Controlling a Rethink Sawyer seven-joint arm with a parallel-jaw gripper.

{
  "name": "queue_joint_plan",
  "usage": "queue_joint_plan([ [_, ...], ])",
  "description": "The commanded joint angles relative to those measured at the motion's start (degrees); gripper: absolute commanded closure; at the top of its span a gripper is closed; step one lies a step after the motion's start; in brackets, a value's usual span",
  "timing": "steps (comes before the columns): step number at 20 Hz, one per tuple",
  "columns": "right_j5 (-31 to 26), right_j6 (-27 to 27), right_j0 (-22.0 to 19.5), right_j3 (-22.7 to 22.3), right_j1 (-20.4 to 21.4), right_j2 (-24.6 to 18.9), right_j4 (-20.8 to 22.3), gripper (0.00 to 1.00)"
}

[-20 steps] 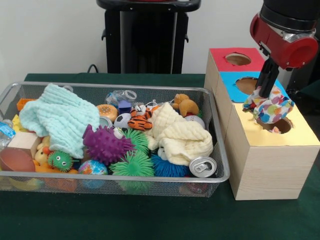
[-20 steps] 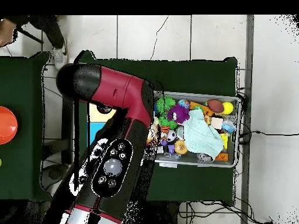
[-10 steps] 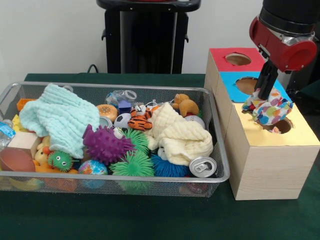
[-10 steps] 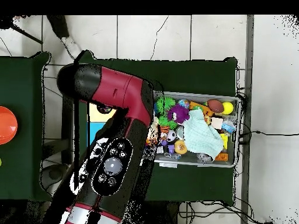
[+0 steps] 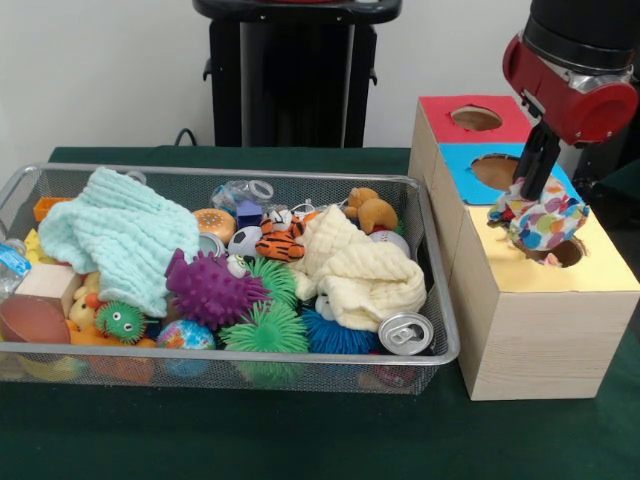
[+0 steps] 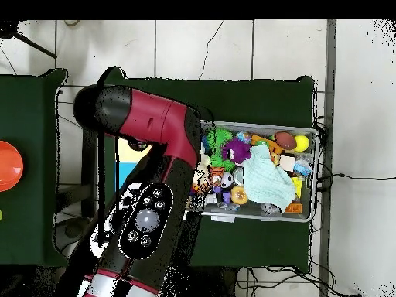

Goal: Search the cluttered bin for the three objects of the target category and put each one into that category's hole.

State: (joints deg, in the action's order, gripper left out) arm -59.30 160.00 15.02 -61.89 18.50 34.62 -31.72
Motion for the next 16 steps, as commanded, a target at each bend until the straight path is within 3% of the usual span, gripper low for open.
queue_joint_plan([
  [1, -2.7, 18.7, 0.6, -2.5, -1.2, -3.0, -2.1, 1.0],
  [10, -2.7, 16.8, 0.2, -3.1, -0.7, -3.0, -1.7, 1.0],
  [16, -1.9, 12.0, -0.8, -3.6, 0.1, -4.8, -1.2, 1.0],
])
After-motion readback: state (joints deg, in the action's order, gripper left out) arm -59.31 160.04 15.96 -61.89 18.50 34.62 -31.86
